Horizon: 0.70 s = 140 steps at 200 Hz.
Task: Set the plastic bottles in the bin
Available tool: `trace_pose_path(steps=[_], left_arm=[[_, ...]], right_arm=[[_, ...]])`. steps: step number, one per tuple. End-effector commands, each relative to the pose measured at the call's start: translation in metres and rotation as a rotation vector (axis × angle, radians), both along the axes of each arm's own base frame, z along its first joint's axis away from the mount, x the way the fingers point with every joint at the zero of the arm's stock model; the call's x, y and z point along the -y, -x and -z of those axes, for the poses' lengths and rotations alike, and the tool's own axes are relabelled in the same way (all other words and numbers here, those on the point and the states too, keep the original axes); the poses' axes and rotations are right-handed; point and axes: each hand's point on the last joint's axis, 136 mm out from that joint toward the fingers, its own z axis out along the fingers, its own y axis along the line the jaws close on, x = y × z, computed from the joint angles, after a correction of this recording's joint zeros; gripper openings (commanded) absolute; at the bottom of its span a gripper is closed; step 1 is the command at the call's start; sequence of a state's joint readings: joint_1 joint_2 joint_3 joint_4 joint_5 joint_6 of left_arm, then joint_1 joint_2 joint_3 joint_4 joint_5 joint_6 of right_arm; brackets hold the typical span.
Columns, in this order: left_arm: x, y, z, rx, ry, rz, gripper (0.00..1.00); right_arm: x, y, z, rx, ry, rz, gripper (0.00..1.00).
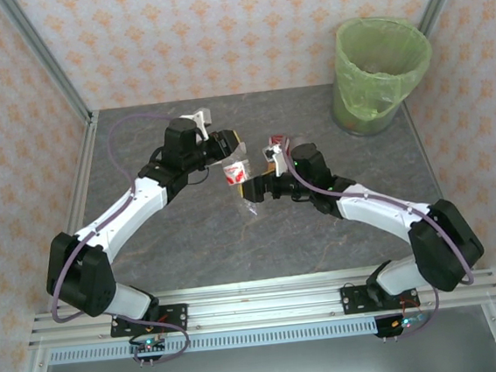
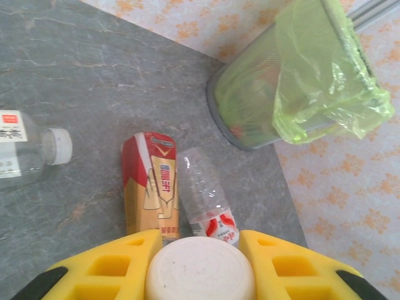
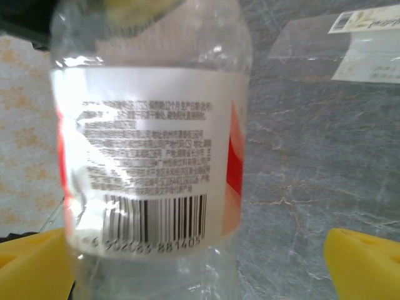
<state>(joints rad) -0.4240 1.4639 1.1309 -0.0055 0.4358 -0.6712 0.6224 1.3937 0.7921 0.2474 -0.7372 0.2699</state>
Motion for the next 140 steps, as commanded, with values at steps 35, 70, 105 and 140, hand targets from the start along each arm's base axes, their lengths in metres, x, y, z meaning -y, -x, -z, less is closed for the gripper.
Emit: trace_pose_path(steps=[35,70,105,140], left_arm=[[0.011,0.002,-0.045,0.119,0.064,0.060,0.00],[0.014,0.003,-0.050,0.131,0.084,0.073,0.00],[0.015,0.005,-0.050,0.135,0.087,0.085,0.00],[0.014,0.004,-0.045,0.124,0.066,0.081,0.00]], right_arm=[[-0.025,0.010,-0.013,0.056,-0.055,-0.113,0.99],[-0.031,0.011,-0.017,0.064,-0.077,-0.147,1.00],[-0.029,0.007,-0.019,0.068,-0.078,-0.121,0.94],[-0.029,0.005,-0.019,0.058,-0.070,-0.105,0.76]])
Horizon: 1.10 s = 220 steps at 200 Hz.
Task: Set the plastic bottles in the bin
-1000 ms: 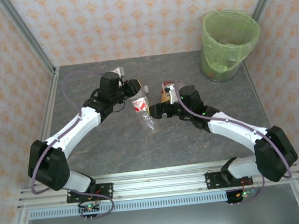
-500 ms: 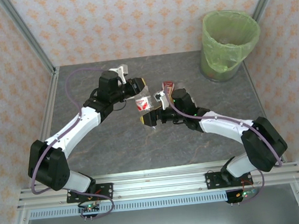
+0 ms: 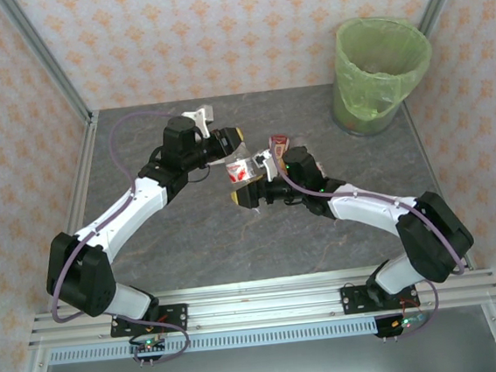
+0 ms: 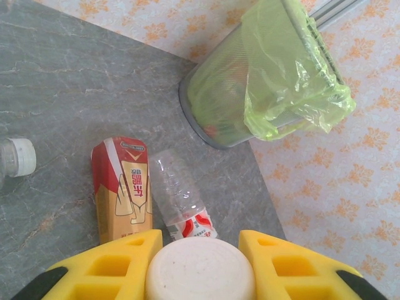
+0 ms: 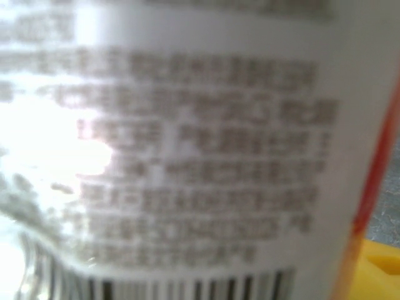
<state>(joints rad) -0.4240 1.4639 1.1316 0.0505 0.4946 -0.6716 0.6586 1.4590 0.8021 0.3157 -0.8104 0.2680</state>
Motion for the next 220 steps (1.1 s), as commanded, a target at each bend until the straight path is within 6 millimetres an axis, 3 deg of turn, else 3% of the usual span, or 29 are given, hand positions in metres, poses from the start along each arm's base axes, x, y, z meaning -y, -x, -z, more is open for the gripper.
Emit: trace_pose_path(steps=[1,18,30,43,84,96,146,155,159,163,169,174,193,220], left_arm=[[0.004,0.002,-0.032,0.082,0.024,0.025,0.00],[0.006,0.002,-0.032,0.082,0.032,0.035,0.00],[0.008,0.002,-0.033,0.083,0.037,0.041,0.00],[0.008,0.001,-0.033,0.084,0.038,0.039,0.00],[0.009,0.002,-0.032,0.075,0.042,0.047,0.00],[0.010,0.002,-0.032,0.072,0.041,0.049,0.00],[0.011,0.001,-0.032,0.060,0.051,0.053,0.00],[0.011,0.000,-0.031,0.053,0.043,0.051,0.11],[0.010,0.000,-0.031,0.051,0.040,0.050,0.21],[0.011,0.001,-0.031,0.049,0.036,0.054,0.39],[0.011,0.001,-0.030,0.043,0.031,0.057,0.77],[0.009,0.001,-0.031,0.044,0.028,0.053,0.88],[0.005,0.003,-0.038,0.052,0.033,0.040,1.00],[-0.003,0.009,-0.054,0.077,0.040,0.016,1.00]], right_arm=[[-0.006,-0.008,-0.023,0.062,-0.041,-0.001,0.76],[-0.007,-0.008,-0.023,0.052,-0.037,-0.003,0.64],[-0.007,-0.007,-0.024,0.054,-0.039,-0.004,0.64],[-0.006,-0.007,-0.025,0.057,-0.041,-0.005,0.69],[-0.006,-0.006,-0.023,0.050,-0.031,-0.004,0.57],[-0.005,-0.006,-0.022,0.048,-0.028,-0.004,0.49],[-0.005,-0.008,-0.018,0.050,-0.009,0.001,0.40],[-0.004,-0.008,-0.018,0.056,-0.003,0.001,0.38],[-0.004,-0.008,-0.018,0.061,0.001,0.002,0.37],[-0.003,-0.009,-0.018,0.066,0.005,0.005,0.37],[-0.002,-0.010,-0.016,0.066,0.016,0.012,0.37],[-0.001,-0.011,-0.015,0.068,0.026,0.022,0.37],[0.003,-0.013,-0.011,0.081,0.057,0.038,0.36],[0.008,-0.014,-0.005,0.089,0.090,0.053,0.37]])
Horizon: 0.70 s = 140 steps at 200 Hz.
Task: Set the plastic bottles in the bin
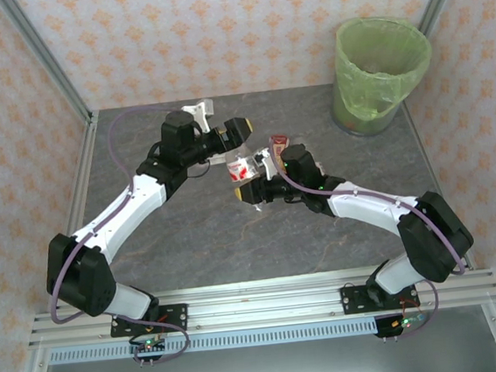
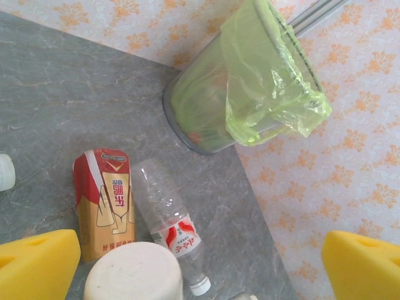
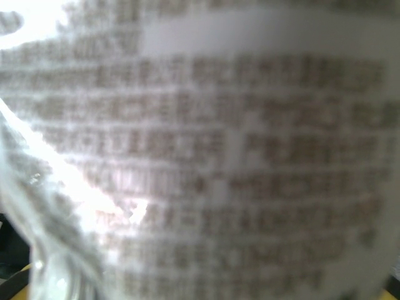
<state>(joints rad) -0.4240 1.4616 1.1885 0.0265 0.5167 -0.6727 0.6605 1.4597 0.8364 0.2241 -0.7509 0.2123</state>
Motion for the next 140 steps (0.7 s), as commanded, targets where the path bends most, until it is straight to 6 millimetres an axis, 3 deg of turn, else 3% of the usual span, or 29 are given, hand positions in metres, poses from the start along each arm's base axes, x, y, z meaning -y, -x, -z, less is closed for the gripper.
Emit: trace_pose_path(steps=[1,39,63,100,140], left_arm=[[-0.007,0.010,-0.031,0.048,0.018,-0.007,1.00],[-0.029,0.013,-0.040,0.098,-0.015,-0.104,1.00],[-0.053,0.013,-0.031,0.114,-0.088,-0.216,1.00],[-0.069,0.019,-0.017,0.124,-0.169,-0.269,1.00],[-0.108,0.025,-0.004,0.118,-0.258,-0.440,1.00]], right_arm=[[0.003,-0.007,-0.011,0.070,0.022,0.020,0.37],[0.013,-0.015,0.000,0.083,0.107,0.073,0.37],[0.021,-0.022,0.003,0.096,0.187,0.107,0.36],[0.031,-0.031,0.002,0.129,0.261,0.139,0.36],[0.040,-0.043,-0.006,0.163,0.279,0.176,0.36]])
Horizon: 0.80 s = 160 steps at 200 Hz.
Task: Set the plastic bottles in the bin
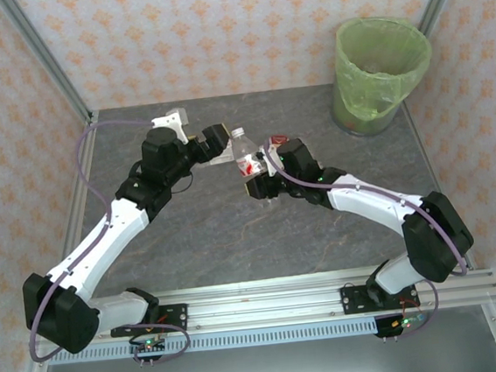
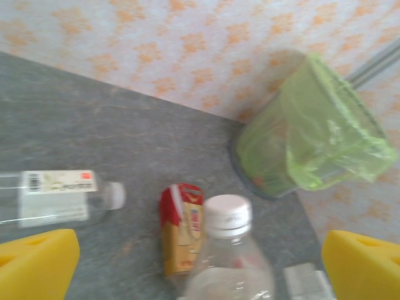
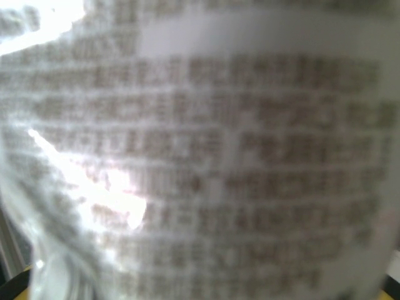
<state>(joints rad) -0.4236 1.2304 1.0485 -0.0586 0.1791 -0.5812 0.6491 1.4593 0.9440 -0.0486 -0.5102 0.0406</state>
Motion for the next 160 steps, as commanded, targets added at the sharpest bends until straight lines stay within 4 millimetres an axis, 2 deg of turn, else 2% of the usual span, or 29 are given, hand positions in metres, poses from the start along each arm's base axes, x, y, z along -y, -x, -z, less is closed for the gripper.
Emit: trace_pose_path(steps=[1,21,63,106,160], left_arm=[[-0.036,0.004,0.003,0.018,-0.086,-0.156,1.00],[-0.049,0.008,0.008,-0.002,-0.118,-0.214,1.00],[-0.059,0.018,0.021,-0.073,-0.179,-0.229,1.00],[-0.062,0.024,0.027,-0.080,-0.166,-0.241,1.00],[-0.084,0.030,0.043,-0.136,-0.186,-0.344,1.00]], right_arm=[[0.010,-0.015,-0.022,0.083,0.022,0.038,0.36],[0.016,-0.026,-0.029,0.117,0.029,0.076,0.35],[0.039,-0.057,-0.051,0.195,0.020,0.204,0.35],[0.069,-0.087,-0.086,0.289,0.022,0.329,0.35],[0.112,-0.125,-0.135,0.424,0.058,0.493,0.34]])
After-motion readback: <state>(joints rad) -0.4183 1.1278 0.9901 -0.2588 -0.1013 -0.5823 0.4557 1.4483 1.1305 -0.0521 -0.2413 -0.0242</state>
